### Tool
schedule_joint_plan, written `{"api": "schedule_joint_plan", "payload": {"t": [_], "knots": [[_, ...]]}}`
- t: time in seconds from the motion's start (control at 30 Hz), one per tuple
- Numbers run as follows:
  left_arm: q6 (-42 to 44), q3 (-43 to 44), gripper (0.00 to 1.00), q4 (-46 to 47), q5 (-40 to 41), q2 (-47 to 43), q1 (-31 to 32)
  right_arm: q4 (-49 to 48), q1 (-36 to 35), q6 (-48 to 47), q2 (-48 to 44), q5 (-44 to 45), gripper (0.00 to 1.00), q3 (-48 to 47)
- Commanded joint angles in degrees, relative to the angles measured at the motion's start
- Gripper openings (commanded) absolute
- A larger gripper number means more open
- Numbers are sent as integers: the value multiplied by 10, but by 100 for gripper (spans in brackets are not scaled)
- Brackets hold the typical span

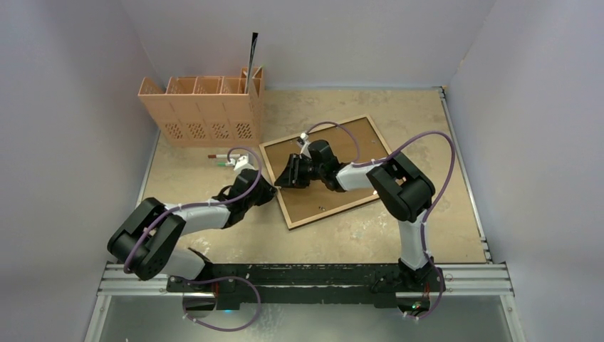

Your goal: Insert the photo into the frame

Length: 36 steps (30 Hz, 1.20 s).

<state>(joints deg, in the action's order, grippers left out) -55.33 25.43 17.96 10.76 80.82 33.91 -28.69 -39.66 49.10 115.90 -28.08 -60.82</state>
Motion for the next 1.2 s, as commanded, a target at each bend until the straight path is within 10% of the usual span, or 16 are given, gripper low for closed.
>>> {"api": "schedule_joint_plan", "payload": {"t": [0.0,0.43,1.17], "knots": [[22,-27,1,-72,22,8,0,-3,-9,34,-12,-88,40,29],[23,-30,2,-70,26,6,-1,-4,-9,34,-25,-102,38,28],[37,132,48,-172,-20,110,-66,-4,82,46,-160,36,42,90]]}}
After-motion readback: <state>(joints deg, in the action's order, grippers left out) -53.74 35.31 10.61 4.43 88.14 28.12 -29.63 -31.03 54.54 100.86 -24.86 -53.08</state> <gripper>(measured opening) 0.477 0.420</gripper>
